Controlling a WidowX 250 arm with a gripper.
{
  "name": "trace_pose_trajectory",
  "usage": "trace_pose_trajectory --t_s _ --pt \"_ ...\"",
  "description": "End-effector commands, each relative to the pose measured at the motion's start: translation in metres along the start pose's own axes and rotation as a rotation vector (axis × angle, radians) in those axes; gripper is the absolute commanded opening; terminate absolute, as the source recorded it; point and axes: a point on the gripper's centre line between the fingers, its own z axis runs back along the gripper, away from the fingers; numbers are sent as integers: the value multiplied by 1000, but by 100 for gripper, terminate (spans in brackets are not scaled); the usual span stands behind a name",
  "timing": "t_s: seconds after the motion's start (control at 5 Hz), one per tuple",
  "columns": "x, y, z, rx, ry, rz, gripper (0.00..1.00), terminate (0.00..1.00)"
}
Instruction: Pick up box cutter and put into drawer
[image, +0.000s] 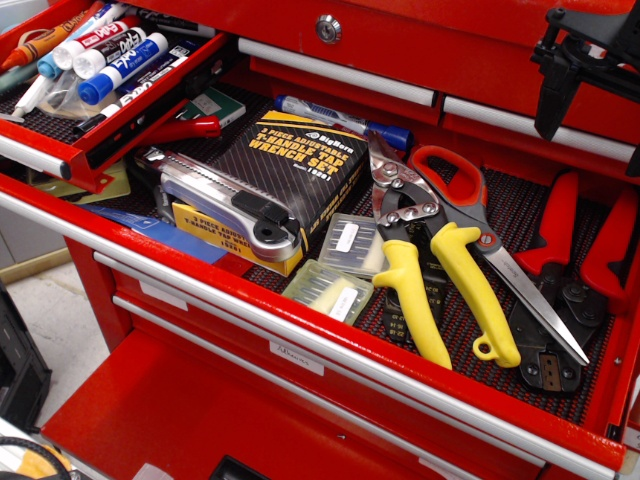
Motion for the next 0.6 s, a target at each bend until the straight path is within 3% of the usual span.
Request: trace_pose_trajectory --t_s 0.0,0.2,0.4 --pt "0 0 0 0 0 0 100 0" --pt "4 25 13 170 45 133 100 0" --pt "-7 49 19 296 -9 390 100 0"
